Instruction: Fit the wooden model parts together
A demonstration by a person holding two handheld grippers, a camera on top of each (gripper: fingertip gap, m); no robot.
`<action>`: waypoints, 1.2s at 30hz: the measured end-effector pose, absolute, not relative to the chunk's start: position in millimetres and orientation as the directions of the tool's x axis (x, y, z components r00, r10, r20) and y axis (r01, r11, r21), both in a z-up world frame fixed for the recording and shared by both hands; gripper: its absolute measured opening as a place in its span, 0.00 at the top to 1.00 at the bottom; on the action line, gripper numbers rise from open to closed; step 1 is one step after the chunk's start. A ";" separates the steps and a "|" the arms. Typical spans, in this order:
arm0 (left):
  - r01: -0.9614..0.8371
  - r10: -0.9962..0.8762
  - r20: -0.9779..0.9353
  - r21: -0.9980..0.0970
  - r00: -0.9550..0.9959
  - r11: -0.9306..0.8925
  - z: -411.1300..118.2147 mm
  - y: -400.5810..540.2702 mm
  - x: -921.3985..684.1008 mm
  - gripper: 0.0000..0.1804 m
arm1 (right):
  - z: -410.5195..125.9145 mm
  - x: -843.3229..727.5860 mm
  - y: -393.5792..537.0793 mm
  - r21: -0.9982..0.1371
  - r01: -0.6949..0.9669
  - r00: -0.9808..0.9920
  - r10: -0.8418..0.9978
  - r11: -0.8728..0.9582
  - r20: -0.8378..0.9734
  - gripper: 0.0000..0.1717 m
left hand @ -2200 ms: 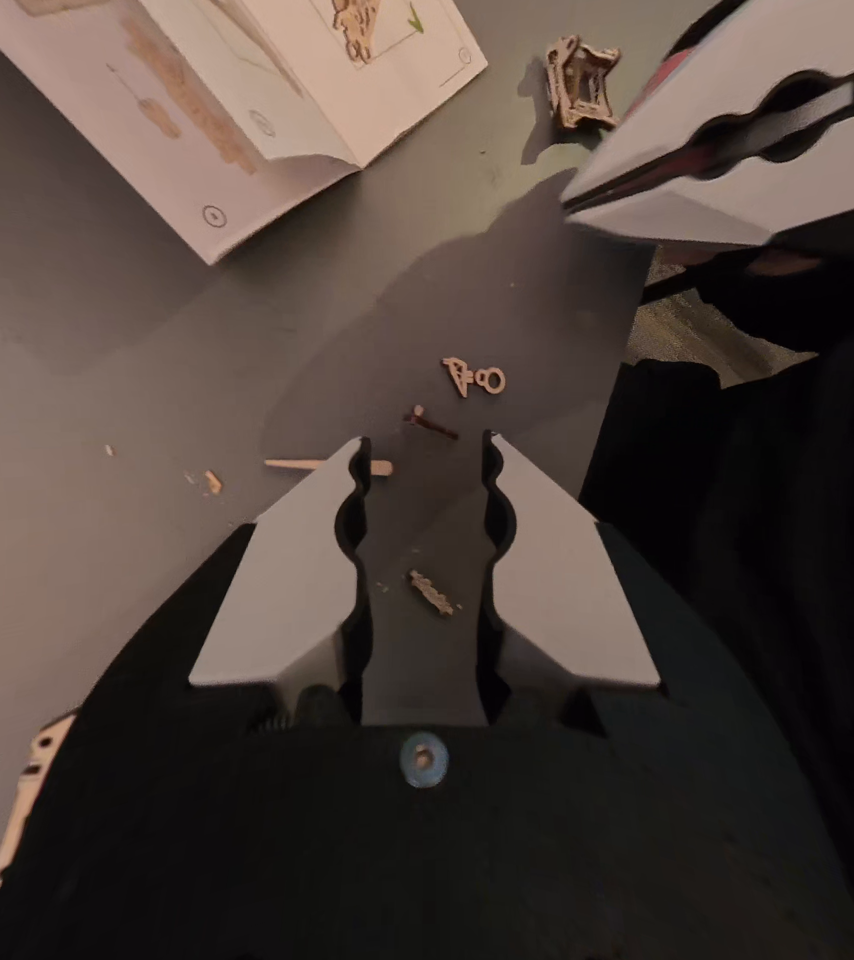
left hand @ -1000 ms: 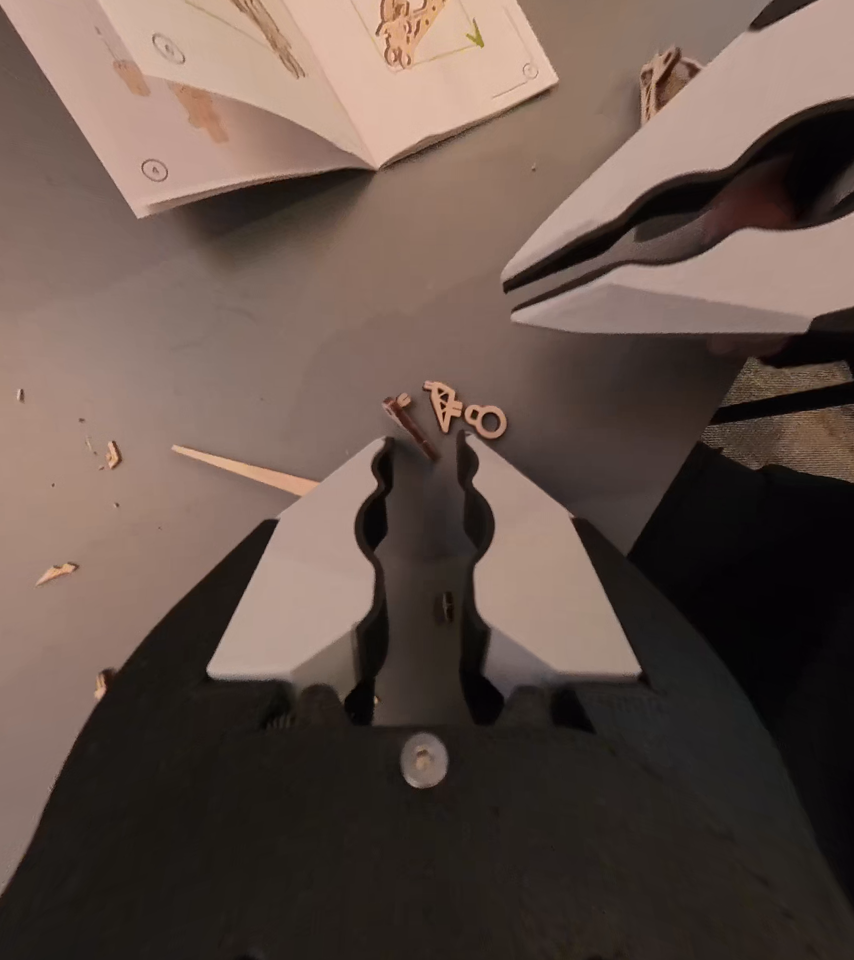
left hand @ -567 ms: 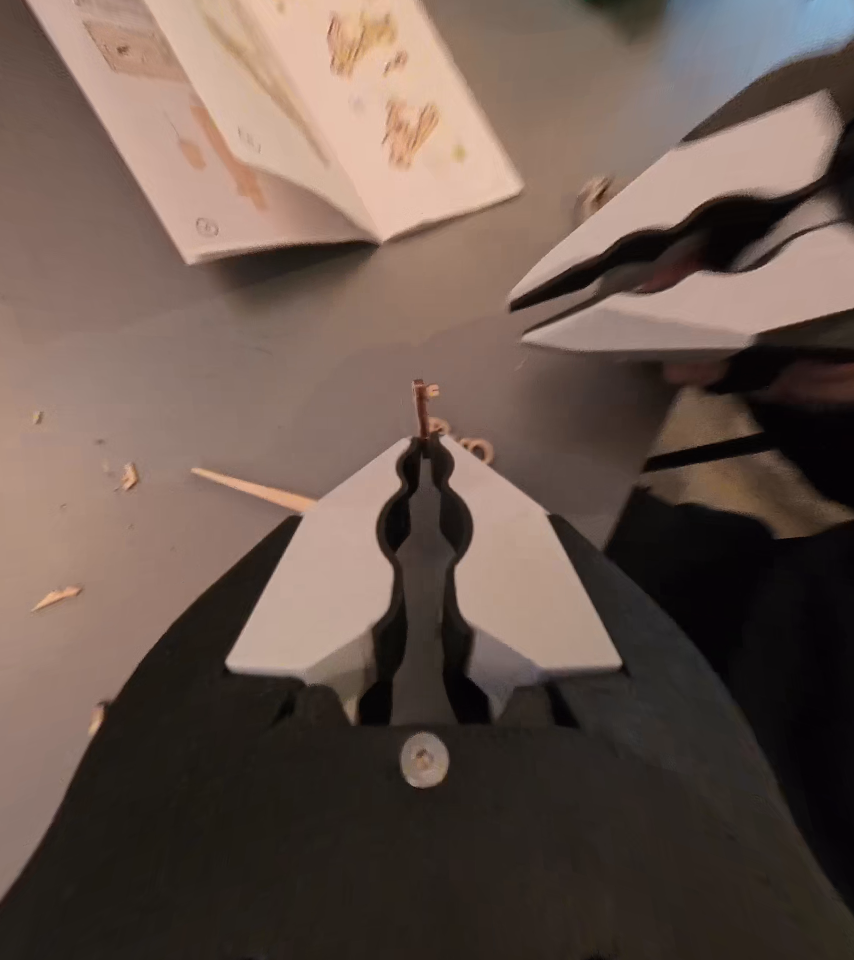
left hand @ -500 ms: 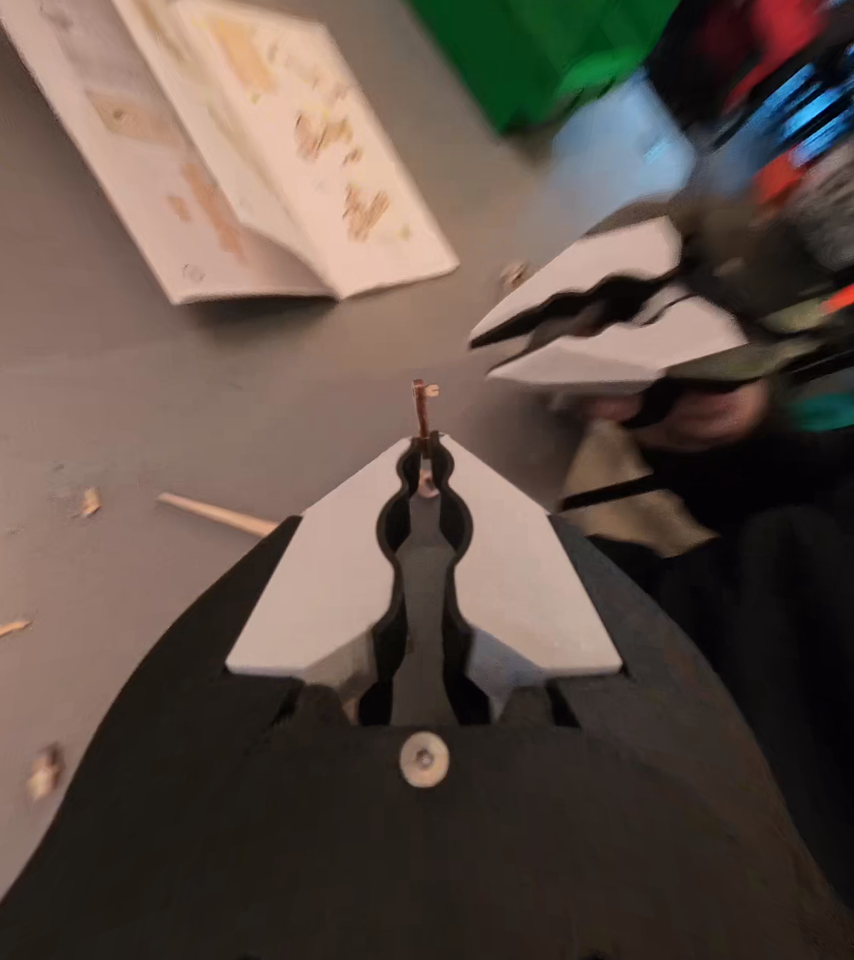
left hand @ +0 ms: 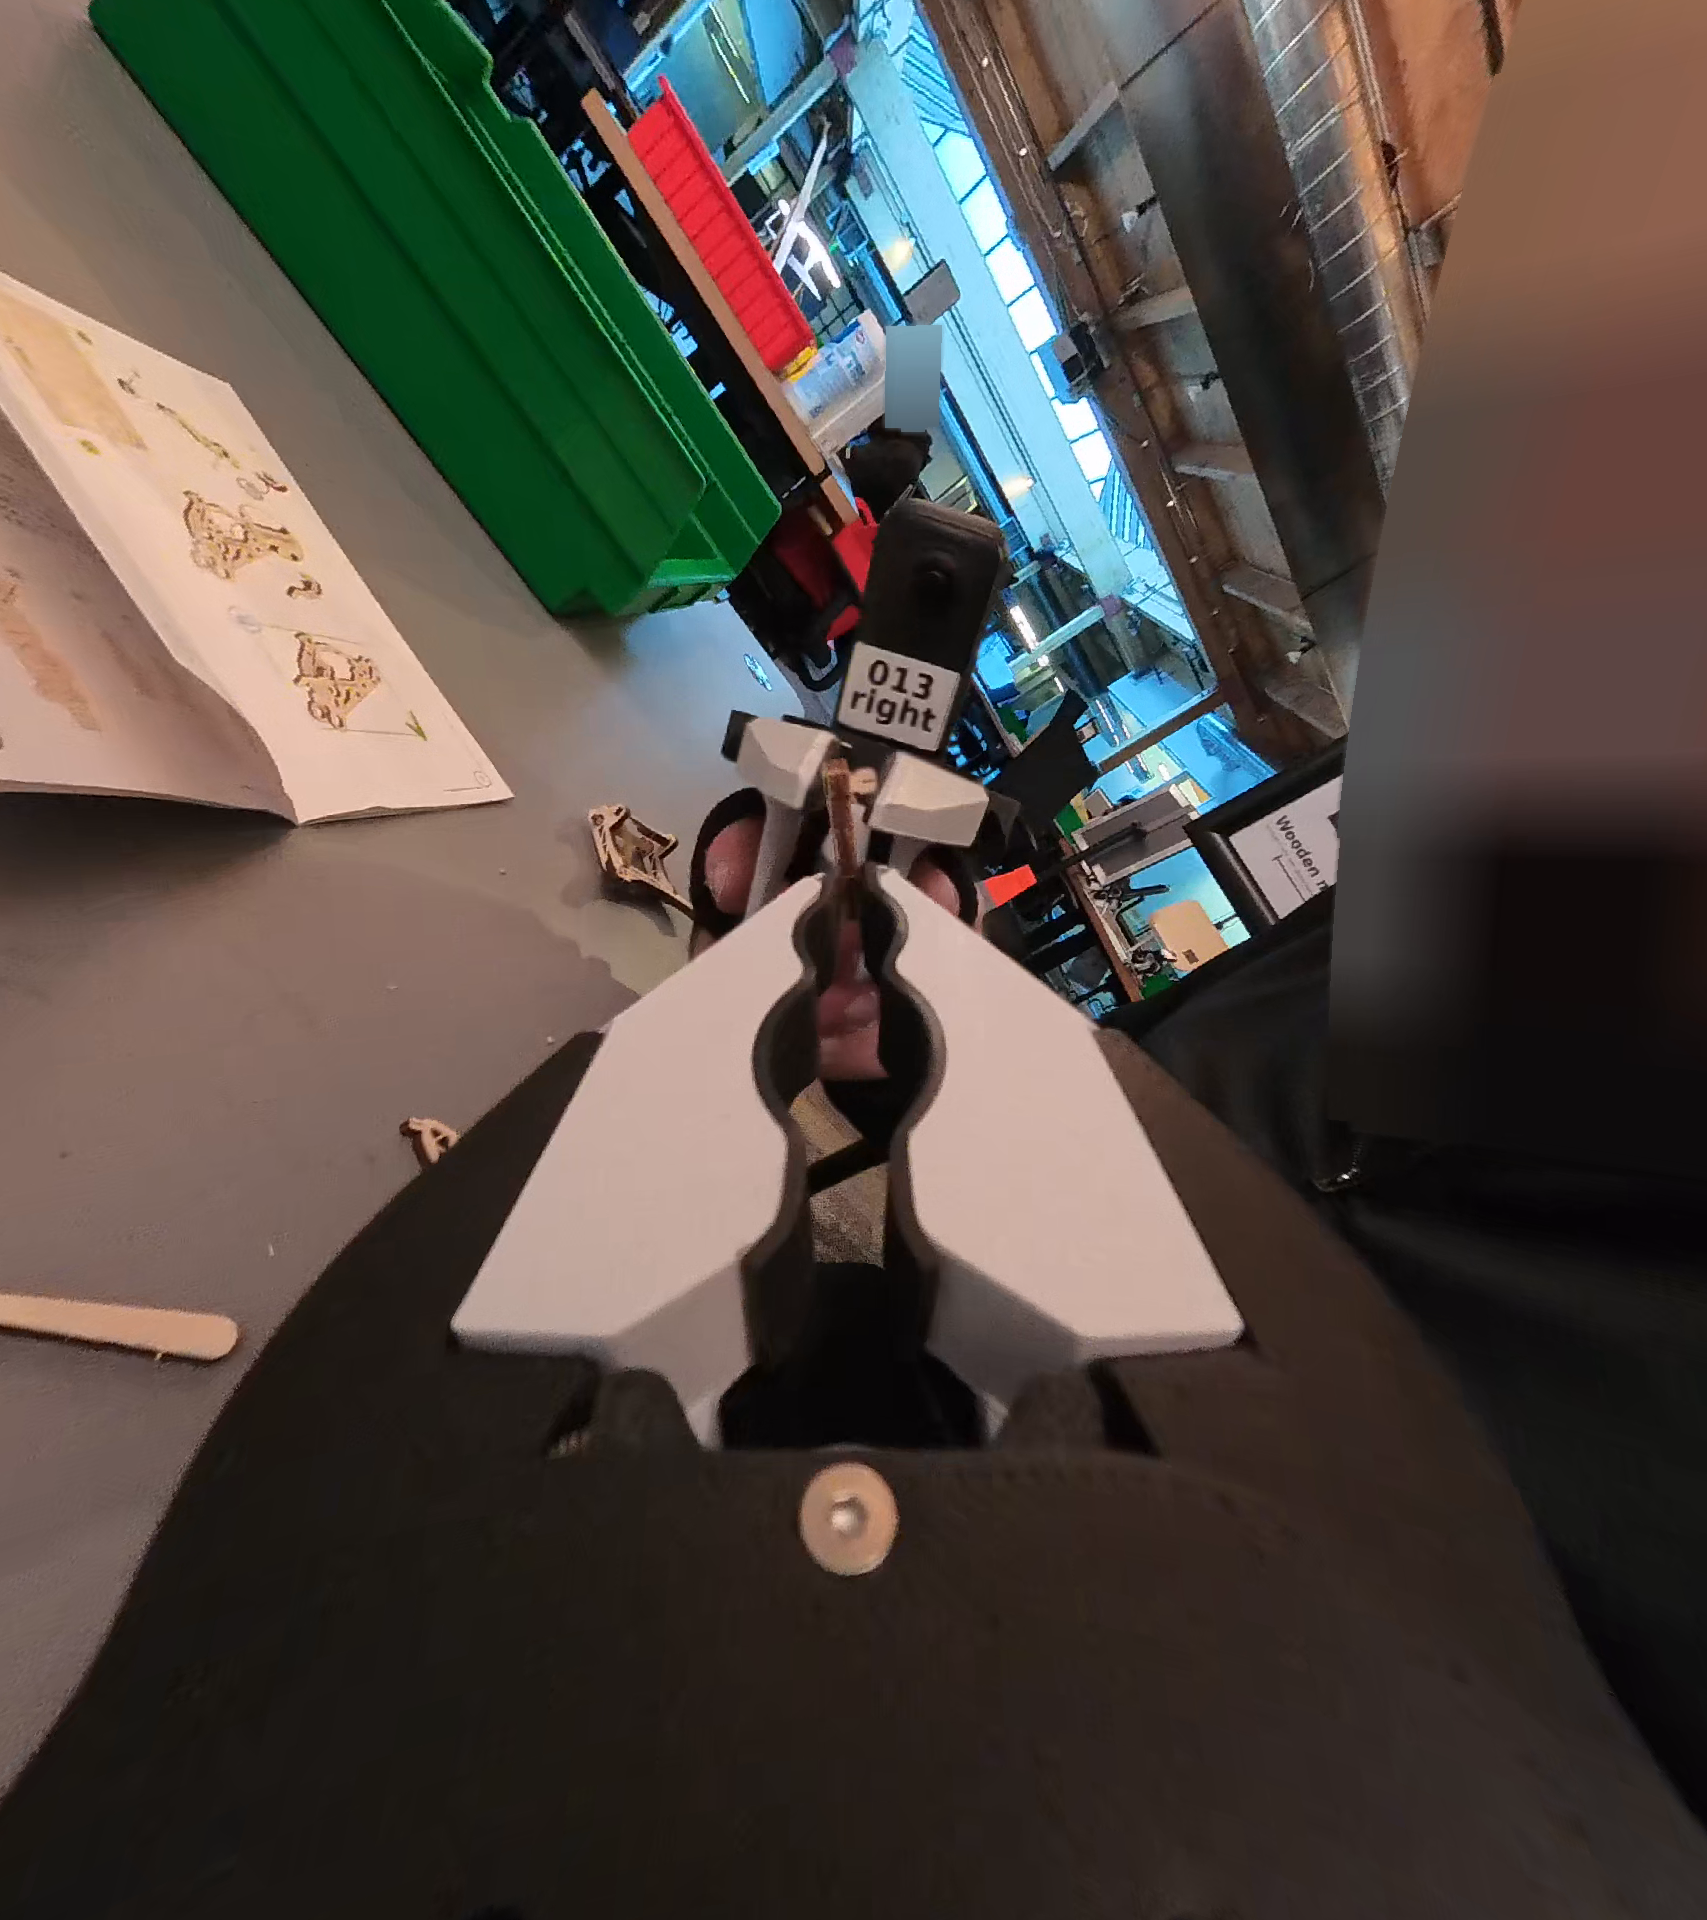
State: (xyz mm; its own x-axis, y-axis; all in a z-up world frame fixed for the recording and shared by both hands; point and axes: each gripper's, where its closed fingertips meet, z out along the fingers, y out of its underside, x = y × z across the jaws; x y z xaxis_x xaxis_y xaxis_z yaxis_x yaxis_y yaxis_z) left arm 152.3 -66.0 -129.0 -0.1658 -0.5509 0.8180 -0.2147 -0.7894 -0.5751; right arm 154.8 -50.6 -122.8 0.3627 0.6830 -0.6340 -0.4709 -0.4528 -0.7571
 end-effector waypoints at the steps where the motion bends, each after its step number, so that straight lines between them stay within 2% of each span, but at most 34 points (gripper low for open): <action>1: -0.217 -0.549 0.818 -0.576 -0.175 -0.788 -128.1 -67.6 152.7 1.00 | -122.5 154.7 -50.9 -0.753 -0.475 0.355 0.684 -0.455 -0.637 0.97; 7: -0.210 -0.539 0.818 -0.573 -0.201 -0.792 -124.8 -69.9 155.8 1.00 | -118.1 154.5 -51.9 -0.725 -0.510 0.303 0.692 -0.463 -0.655 1.00; 10: -0.212 -0.545 0.815 -0.578 -0.198 -0.788 -125.0 -70.3 156.4 1.00 | -116.3 154.2 -54.1 -0.713 -0.517 0.271 0.700 -0.474 -0.661 0.95; 13: -0.213 -0.545 0.813 -0.581 -0.205 -0.786 -123.6 -72.1 158.0 1.00 | -114.1 157.2 -53.4 -0.688 -0.542 0.243 0.694 -0.482 -0.678 0.97; 23: -0.203 -0.529 0.822 -0.566 -0.209 -0.799 -124.2 -71.0 159.1 0.99 | -116.2 156.6 -52.3 -0.709 -0.531 0.278 0.695 -0.465 -0.664 1.00; 24: -0.203 -0.536 0.819 -0.571 -0.204 -0.796 -124.5 -69.6 158.0 1.00 | -116.8 157.1 -51.0 -0.703 -0.535 0.281 0.686 -0.469 -0.671 0.99; 25: -0.205 -0.550 0.814 -0.580 -0.188 -0.788 -125.8 -67.0 156.2 1.00 | -117.9 159.3 -48.6 -0.688 -0.547 0.282 0.669 -0.477 -0.688 0.92; 27: -0.233 -0.600 0.792 -0.608 -0.112 -0.759 -134.3 -57.0 150.6 0.99 | -124.9 162.7 -46.5 -0.692 -0.539 0.315 0.647 -0.480 -0.694 0.86; 29: -0.304 -0.690 0.722 -0.649 0.042 -0.698 -153.2 -37.2 141.7 1.00 | -132.5 162.6 -49.6 -0.736 -0.494 0.378 0.648 -0.463 -0.661 0.87; 32: -0.486 -0.837 0.477 -0.683 0.268 -0.545 -188.0 2.4 121.0 0.99 | -139.4 159.1 -56.8 -0.781 -0.436 0.432 0.657 -0.447 -0.617 0.87; 36: -0.667 -0.895 0.242 -0.600 0.374 -0.441 -216.2 46.8 100.6 0.99 | -148.3 153.8 -62.8 -0.815 -0.379 0.466 0.670 -0.438 -0.577 0.88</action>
State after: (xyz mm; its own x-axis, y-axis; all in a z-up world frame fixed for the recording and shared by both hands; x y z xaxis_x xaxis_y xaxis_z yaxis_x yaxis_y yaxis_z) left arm 100.6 46.8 -216.2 0.3736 -0.8955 0.2420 -0.6673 -0.4407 -0.6005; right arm 153.8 -62.8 -148.3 0.4662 0.6705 -0.5772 -0.3791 -0.4381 -0.8151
